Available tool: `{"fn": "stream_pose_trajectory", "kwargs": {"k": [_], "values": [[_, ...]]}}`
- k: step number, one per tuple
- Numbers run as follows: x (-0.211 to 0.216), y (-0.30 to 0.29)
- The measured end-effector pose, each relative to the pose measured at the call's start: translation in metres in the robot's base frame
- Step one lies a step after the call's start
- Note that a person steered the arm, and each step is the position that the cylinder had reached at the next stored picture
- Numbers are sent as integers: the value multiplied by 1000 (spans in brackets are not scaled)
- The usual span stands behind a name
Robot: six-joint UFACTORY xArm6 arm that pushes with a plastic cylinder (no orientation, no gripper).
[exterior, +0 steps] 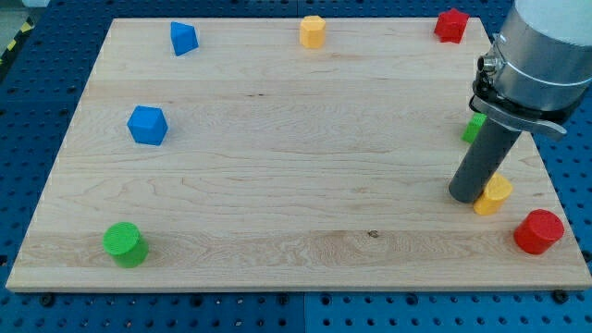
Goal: Move the green circle to the center
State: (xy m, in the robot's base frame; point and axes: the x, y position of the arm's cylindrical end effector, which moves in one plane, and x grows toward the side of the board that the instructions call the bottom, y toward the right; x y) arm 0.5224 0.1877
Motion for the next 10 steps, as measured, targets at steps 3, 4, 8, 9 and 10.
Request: {"fn": "stream_pose_trajectory", "kwargs": {"k": [3,4,8,9,10], "values": [[0,31],[0,32],[4,-97],[21,-128],[22,-131]]}}
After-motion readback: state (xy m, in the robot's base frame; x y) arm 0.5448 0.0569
